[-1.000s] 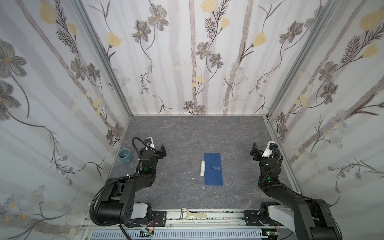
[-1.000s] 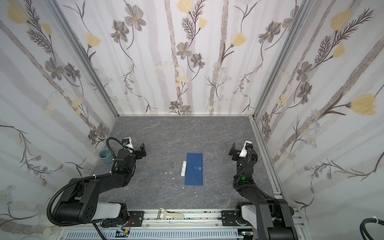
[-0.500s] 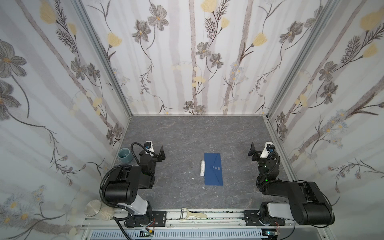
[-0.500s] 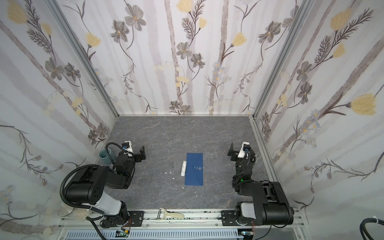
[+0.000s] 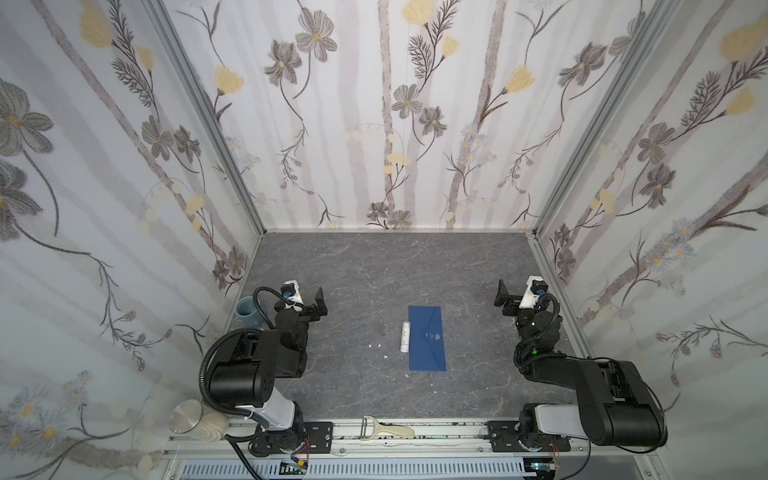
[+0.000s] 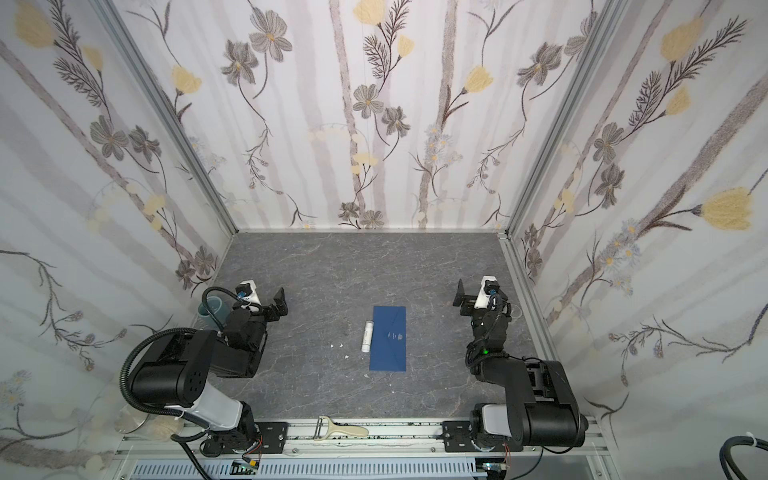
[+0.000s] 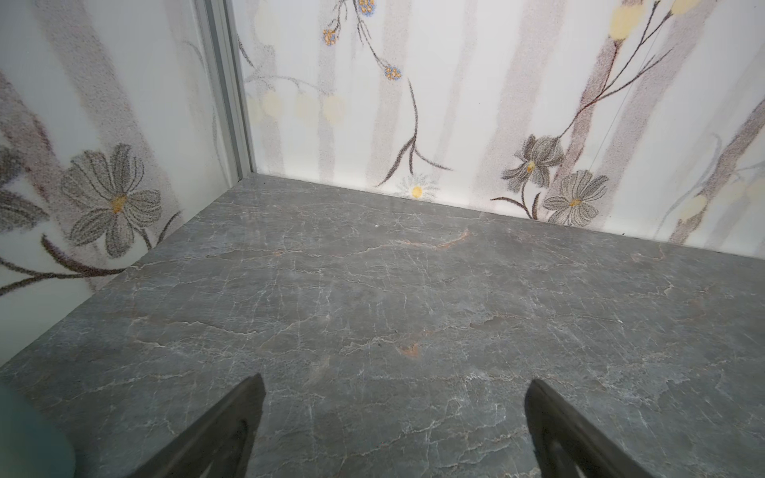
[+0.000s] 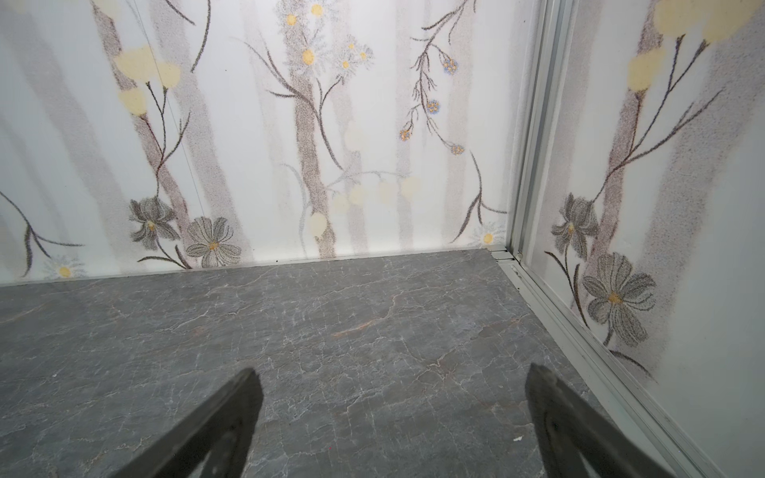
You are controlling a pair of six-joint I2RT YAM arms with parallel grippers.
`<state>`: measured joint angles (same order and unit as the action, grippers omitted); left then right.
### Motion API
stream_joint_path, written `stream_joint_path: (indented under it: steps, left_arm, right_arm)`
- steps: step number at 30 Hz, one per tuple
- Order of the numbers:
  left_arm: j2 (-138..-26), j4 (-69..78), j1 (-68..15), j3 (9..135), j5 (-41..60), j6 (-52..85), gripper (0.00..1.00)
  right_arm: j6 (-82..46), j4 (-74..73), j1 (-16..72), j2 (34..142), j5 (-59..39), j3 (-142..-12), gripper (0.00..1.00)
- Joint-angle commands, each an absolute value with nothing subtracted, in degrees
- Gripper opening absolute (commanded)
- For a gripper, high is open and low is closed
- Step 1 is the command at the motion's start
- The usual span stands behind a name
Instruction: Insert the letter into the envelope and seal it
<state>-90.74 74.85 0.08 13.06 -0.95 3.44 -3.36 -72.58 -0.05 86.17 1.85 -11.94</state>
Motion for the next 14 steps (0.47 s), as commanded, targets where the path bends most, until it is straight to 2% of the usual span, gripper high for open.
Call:
stream_joint_path:
  steps: [1,14]
  left_arm:
    - [-90.88,77.70,0.09,13.34,-1.00,3.87,1.00]
    - [-90.79,77.63,0.00,13.24,-1.15,3.87,1.00]
  right_arm:
    - [-2.46,-73.92,-0.09,86.40,1.05,-12.03,1.00]
    - [-2.38,-73.93,-0.09,86.49,1.03,-12.14,1.00]
